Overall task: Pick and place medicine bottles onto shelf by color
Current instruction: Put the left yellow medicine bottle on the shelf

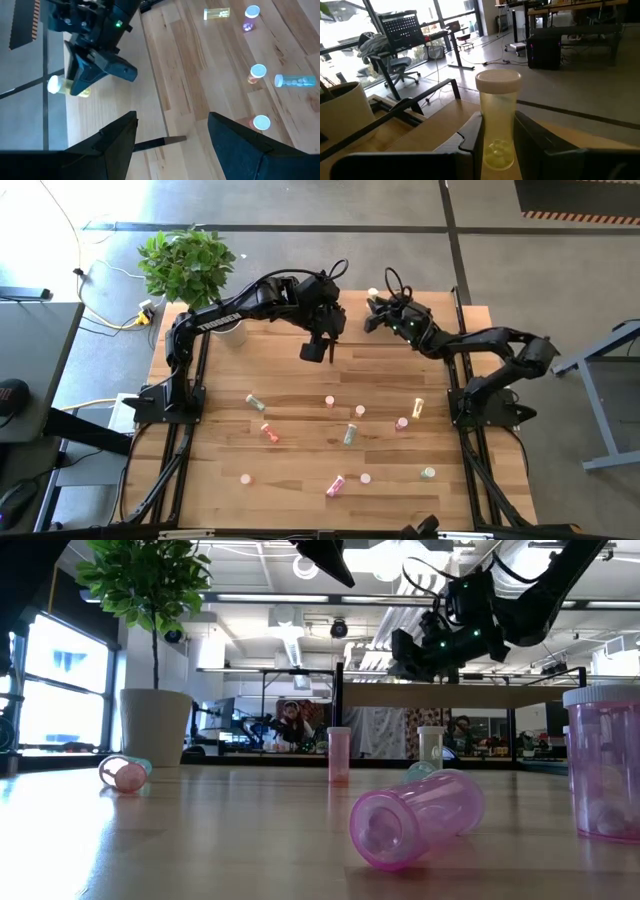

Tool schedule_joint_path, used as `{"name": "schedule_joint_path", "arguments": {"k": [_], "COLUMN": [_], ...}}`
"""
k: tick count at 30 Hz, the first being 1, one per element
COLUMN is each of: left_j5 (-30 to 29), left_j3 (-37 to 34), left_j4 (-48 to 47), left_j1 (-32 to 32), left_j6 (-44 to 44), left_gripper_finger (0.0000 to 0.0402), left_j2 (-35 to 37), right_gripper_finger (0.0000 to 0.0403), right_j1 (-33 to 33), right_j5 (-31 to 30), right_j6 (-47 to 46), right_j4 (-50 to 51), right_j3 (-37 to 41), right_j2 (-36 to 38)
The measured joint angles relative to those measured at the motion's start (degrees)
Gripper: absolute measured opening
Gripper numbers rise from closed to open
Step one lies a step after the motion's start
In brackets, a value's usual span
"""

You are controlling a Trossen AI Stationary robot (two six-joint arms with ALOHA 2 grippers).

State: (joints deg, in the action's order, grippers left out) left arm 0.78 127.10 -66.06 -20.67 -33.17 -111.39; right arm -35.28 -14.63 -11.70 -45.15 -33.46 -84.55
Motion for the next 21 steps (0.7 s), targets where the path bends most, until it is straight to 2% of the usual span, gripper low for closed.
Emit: {"name": "schedule_joint_path", "arguments": {"k": [8,21], "left_j5": [0.0,0.0], "left_j3": [0.0,0.0], "left_j4": [0.0,0.0], "left_j1": [0.0,0.0], "left_j6": [0.0,0.0], "left_gripper_finger": [0.0236,0.0236], "left_j2": [0.0,0.0], "right_gripper_finger": [0.0072,0.0072], "right_j1": [-0.8,-0.8], "right_j5": [1.2,0.5], "right_j6": [2.3,3.2], "right_j4": [7.0,7.8], "right_j3": [-1.9,-1.9], "right_j2": [0.1,0.1]}}
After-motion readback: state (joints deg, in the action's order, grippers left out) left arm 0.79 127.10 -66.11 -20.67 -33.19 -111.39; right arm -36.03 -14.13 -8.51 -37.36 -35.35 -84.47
